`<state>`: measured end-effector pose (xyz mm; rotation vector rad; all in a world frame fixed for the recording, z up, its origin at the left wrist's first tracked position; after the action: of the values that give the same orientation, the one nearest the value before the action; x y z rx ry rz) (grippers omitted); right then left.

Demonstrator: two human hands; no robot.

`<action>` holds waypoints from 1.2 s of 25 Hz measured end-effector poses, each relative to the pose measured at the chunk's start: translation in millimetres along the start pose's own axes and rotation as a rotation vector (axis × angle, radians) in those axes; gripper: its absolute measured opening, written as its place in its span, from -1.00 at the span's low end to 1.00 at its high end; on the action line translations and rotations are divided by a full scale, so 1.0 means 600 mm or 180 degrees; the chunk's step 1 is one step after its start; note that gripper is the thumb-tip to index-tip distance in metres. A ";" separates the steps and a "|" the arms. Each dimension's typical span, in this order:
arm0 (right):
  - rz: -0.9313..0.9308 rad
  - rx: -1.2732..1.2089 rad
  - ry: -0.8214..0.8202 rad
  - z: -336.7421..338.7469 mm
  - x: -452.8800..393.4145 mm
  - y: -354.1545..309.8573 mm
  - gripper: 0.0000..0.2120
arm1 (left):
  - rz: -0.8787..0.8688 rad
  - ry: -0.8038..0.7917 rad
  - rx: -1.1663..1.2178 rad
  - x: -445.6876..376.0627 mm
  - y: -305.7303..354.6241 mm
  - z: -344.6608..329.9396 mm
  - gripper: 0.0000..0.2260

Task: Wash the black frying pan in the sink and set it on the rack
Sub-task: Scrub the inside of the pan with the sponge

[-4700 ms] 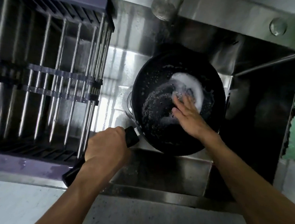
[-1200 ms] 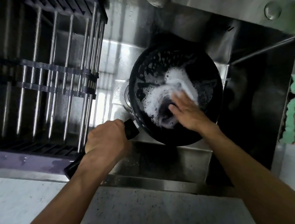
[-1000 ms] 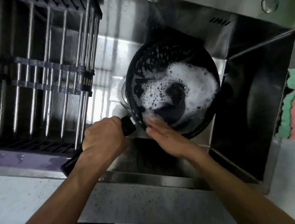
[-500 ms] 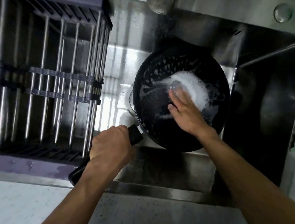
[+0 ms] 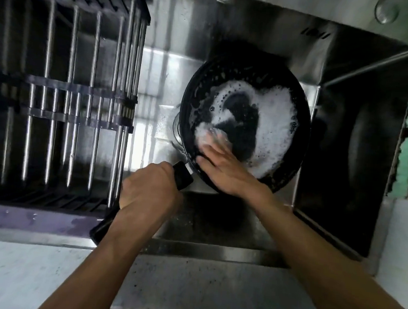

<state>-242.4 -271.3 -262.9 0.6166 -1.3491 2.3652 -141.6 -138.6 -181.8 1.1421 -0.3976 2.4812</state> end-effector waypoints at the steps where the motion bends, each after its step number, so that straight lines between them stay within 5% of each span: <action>1: 0.0004 -0.0140 0.0115 0.021 -0.035 -0.002 -0.51 | -0.0018 0.0020 -0.0011 -0.001 0.003 -0.001 -0.73; 5: -0.0932 0.0355 0.0312 0.096 0.009 0.083 -0.45 | -0.0017 0.0066 -0.0015 -0.002 -0.001 -0.002 -0.74; 7: -0.0512 0.0242 -0.0044 0.036 0.028 0.026 -0.50 | -0.0017 0.0059 -0.0032 0.000 0.000 0.000 -0.74; 9: -0.0253 -0.0378 0.0130 0.043 -0.019 -0.006 -0.53 | -0.0008 0.0060 -0.0029 -0.002 0.003 -0.001 -0.74; 11: -0.0764 -0.0246 0.0404 0.100 -0.042 0.036 -0.52 | 0.0018 0.0063 -0.0007 -0.003 0.004 -0.005 -0.74; 13: -0.1105 0.0035 0.0049 0.084 0.013 0.054 -0.50 | 0.0005 0.0070 -0.0042 -0.004 0.002 -0.002 -0.72; 15: -0.0503 -0.0289 -0.0235 0.015 0.022 0.002 -0.50 | -0.0004 0.0076 -0.0055 -0.001 0.003 -0.001 -0.73; 17: -0.0194 -0.0850 0.0181 0.042 -0.034 -0.011 -0.51 | 0.0010 0.0087 -0.0079 0.000 0.005 -0.002 -0.74; 19: -0.0657 -0.0357 0.0641 0.090 -0.046 0.053 -0.48 | 0.0043 0.0100 -0.0025 0.004 0.005 0.001 -0.74; 21: -0.1068 -0.0112 0.0431 0.067 0.013 0.085 -0.43 | -0.0015 0.0066 -0.0012 0.006 0.008 0.004 -0.74; 24: -0.0124 -0.0482 0.0061 -0.004 -0.025 0.017 -0.46 | 0.0003 0.0015 -0.0076 0.006 0.004 0.008 -0.73; 28: -0.0281 0.0104 0.0648 0.075 -0.018 0.110 -0.51 | 0.0030 -0.0002 -0.0052 0.005 0.001 -0.007 -0.73; 30: 0.0062 0.0276 0.0175 0.021 0.011 0.080 -0.51 | 0.0001 0.0056 -0.0032 0.003 0.001 0.004 -0.73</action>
<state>-269.1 -305.0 -288.3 0.5603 -1.2404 2.4485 -141.4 -139.8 -178.6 1.1155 -0.4047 2.4850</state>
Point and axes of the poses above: each hand's wrist, its own x-axis away from the middle knuckle, its own z-axis out of the back of the hand, y = z × x, the point moved 2 cm from there along -x, towards the middle knuckle, and after that the axes turned 11 degrees about z, right-handed, at the moved point
